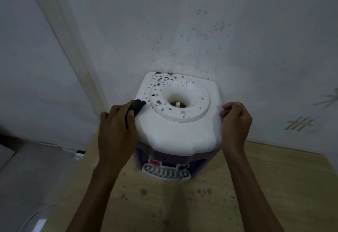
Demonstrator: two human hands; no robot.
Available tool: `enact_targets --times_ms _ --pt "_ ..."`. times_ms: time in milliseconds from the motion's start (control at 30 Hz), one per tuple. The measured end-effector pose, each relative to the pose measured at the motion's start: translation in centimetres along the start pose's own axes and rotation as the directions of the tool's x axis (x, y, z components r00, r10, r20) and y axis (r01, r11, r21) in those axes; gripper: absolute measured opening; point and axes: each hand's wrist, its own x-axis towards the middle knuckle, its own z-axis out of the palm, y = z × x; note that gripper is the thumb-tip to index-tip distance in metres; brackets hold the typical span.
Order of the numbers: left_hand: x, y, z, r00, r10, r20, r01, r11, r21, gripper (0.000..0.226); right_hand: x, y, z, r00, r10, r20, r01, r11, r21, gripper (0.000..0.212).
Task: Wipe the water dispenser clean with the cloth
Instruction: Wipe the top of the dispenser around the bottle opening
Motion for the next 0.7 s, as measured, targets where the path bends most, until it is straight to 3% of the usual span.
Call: enact_targets --times_ms 100,333,700 --pt "-0.4 -0.5 -0.1 1.000 0.005 -0.005 -0.005 0.996 -0.090 0.039 0.1 0.0 0.1 1.000 -0.001 0.001 0.001 1.000 0.008 0.036" --pt "-4.7 3.3 0.3 0.988 0.150 -0.022 -0.143 0.968 0.205 0.039 0.2 0.2 0.0 1.000 -0.014 0.003 0.014 1.000 0.016 0.035" --pt "-8.3 9.9 4.5 0.912 0.391 0.128 -0.411 0.877 0.249 0.063 0.2 0.2 0.1 1.000 -0.018 0.011 0.018 1.000 -0.013 0.036"
